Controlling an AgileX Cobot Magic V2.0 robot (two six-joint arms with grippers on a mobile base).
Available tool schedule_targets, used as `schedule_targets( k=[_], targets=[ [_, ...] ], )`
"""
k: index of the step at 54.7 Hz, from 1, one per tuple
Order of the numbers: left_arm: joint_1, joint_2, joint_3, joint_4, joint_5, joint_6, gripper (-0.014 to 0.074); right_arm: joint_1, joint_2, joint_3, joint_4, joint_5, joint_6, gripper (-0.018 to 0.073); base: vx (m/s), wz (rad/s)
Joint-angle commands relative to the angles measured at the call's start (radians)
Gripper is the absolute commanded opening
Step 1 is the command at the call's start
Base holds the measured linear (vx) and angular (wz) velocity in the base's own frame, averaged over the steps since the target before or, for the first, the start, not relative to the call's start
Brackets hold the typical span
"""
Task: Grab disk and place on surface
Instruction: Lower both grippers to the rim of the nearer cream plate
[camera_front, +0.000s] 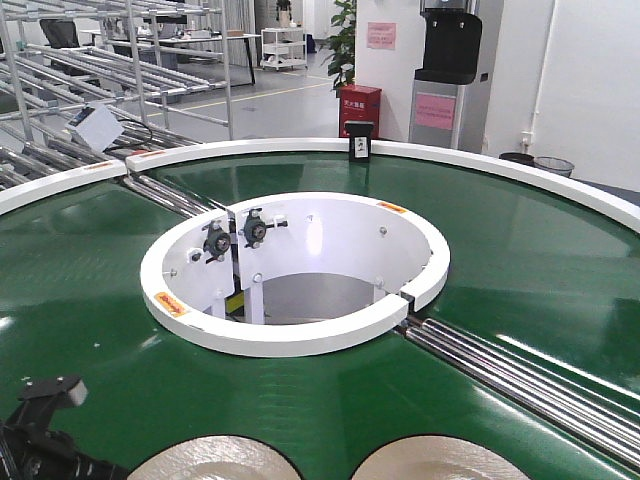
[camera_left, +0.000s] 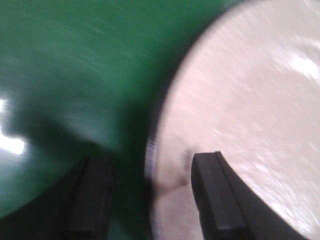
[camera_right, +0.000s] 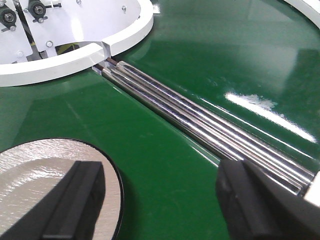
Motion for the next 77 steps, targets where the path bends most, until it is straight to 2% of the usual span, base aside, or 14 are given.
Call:
schedule_targets(
  k=[1,16,22,29,38,42,50,62,70,77],
  targets=[
    [-0.004,-0.01,-0.028,-0.079,0.092,0.06,0.0469,-0.004,0.004,-0.034,-0.006,-0.073,-0.007,0.0533,0.0,0.0],
    [-0.004,0.069,-0.028,-0.227,0.19,0.153,0.0469,-0.004,0.004,-0.034,-0.006,-0.073,-0.007,0.0533,0.0,0.0],
    [-0.004,0.069,-0.028,-0.274,0.229,0.177,0.0442,-0.004,0.004,-0.033,-0.006,-0.073,-0.007,0.0533,0.0,0.0],
    [-0.004,0.069,-0.028,-0.284,0.252,0.177,0.0332,-0.004,0.004,-0.032,-0.006,-0.073,-0.007,0.0533,0.0,0.0],
    [-0.001,0.069,-0.028,-0.288,0.29,0.176,0.008,-0.004,0.004,-0.032,0.049,-0.066,0.052,0.0531,0.0,0.0],
    [-0.001,0.069,-0.028,-0.288,0.289,0.174,-0.0011,-0.004,0.038,-0.041,0.073,-0.011,0.053,0.0524,0.0,0.0],
    [-0.001,0.069,-0.028,-0.289,0.284,0.166,-0.0008,-0.006,0.201,-0.144,0.086,0.212,0.048,0.051,0.0,0.0],
    [-0.001,0.069,-0.028,-0.288,0.29,0.142,-0.0006,-0.007,0.486,-0.312,0.187,0.296,0.026,0.051,0.0,0.0],
    [-0.001,0.069,-0.028,-0.288,0.296,0.141,-0.0005,-0.007,0.672,-0.377,0.317,0.299,-0.074,0.051,0.0,0.0],
    [-0.001,0.069,-0.028,-0.288,0.308,0.141,-0.0005,-0.045,0.806,-0.394,0.482,0.296,-0.233,0.051,0.0,0.0]
  ],
)
